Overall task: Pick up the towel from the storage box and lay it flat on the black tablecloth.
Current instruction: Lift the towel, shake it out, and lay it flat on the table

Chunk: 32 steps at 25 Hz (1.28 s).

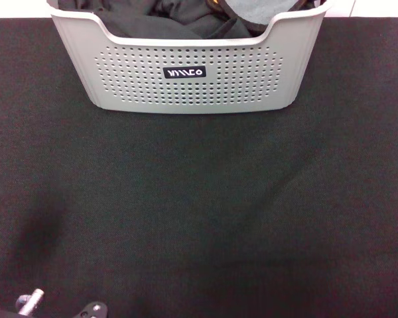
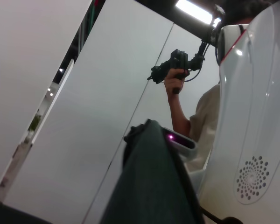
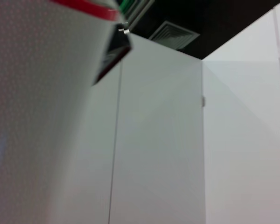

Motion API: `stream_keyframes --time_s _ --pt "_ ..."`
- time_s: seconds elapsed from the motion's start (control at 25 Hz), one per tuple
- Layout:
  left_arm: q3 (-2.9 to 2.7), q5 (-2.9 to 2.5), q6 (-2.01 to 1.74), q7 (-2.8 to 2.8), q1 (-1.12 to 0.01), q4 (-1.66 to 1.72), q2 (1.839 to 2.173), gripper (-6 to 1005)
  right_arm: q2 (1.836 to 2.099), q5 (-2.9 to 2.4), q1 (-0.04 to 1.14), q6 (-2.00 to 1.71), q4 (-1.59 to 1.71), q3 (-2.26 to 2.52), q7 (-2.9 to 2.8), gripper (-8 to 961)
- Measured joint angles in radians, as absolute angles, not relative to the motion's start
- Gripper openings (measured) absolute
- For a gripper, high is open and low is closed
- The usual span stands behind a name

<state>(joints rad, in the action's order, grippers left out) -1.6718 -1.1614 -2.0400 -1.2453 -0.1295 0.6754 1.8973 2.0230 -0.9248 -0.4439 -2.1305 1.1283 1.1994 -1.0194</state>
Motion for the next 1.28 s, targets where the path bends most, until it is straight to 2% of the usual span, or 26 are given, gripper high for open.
stream_keyframes --time_s 0.16,0.28,0.32,0.36,0.44,0.48,0.64,0.96,1.28 --pt "-1.676 -1.163 -2.037 -1.251 -0.153 0.632 1.902 9 2.021 -0.949 -0.343 -2.129 1.026 1.159 -1.041 11" --pt "-1.663 -1.168 -2.034 -1.233 -0.225 0.501 1.911 9 2.02 -0.994 -0.258 -2.111 0.955 1.126 -1.065 11" --pt "-1.653 -1.17 -2.033 -1.216 -0.253 0.444 1.915 9 2.019 -1.044 -0.187 -2.095 0.894 1.098 -1.079 11" --pt "-1.639 -1.172 -2.032 -1.189 -0.292 0.372 1.921 9 2.019 -1.044 -0.187 -2.095 0.894 1.098 -1.079 11" --pt "-1.639 -1.172 -2.032 -1.189 -0.292 0.372 1.921 9 2.018 -1.082 -0.119 -2.078 0.832 1.082 -1.081 11" --pt "-1.622 -1.174 -2.013 -1.108 -0.396 0.196 1.932 9 2.017 -1.101 -0.085 -2.063 0.8 1.077 -1.081 11" --pt "-1.608 -1.161 -1.92 -1.111 -0.444 0.149 1.938 9 2.014 -1.161 0.011 -1.975 0.713 1.076 -1.078 11" --pt "-1.509 -1.158 -1.775 -1.129 -0.482 0.168 1.95 9 2.019 -1.181 0.073 -1.812 0.7 1.111 -1.066 11" --pt "-1.489 -1.156 -1.555 -1.129 -0.529 0.185 1.999 10 2.023 -1.142 0.124 -1.595 0.689 1.232 -1.039 11"
